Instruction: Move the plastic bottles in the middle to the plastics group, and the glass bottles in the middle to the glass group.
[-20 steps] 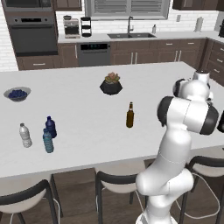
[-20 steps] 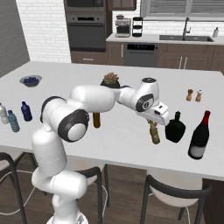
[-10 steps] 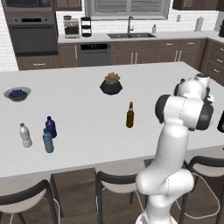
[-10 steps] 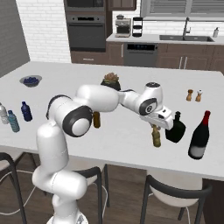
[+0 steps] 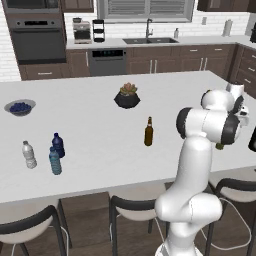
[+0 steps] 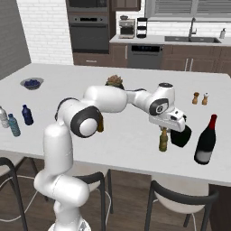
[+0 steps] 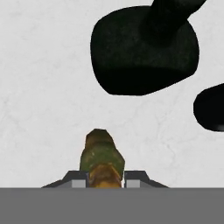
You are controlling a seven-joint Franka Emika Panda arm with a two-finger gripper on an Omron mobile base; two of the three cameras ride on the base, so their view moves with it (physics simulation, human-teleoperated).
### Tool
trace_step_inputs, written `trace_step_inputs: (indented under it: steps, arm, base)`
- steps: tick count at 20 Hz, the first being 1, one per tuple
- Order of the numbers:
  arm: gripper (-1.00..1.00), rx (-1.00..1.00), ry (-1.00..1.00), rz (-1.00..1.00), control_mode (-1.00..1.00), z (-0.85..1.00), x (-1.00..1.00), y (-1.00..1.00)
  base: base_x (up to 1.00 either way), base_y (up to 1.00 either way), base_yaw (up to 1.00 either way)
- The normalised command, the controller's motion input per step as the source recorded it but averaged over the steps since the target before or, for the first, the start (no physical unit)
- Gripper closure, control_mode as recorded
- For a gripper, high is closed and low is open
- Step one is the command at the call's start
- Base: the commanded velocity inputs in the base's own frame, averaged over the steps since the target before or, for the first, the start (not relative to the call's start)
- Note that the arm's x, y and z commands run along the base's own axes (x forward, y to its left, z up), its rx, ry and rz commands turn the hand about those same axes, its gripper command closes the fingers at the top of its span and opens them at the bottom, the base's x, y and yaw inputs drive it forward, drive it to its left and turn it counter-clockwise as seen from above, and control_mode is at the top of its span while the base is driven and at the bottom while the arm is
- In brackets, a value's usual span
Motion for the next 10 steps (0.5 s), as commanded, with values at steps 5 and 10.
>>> trace_step_inputs:
  steps: [5,10]
  arm:
    - [1.00,0.00,0.00,0.02,-1.00,-0.27,0.00,0.09]
    - [1.00,0.00,0.00,0.02,-1.00,-0.30,0.00,0.05]
  base:
    - [0.00,0.00,0.00]
    - [0.00,0.00,0.00]
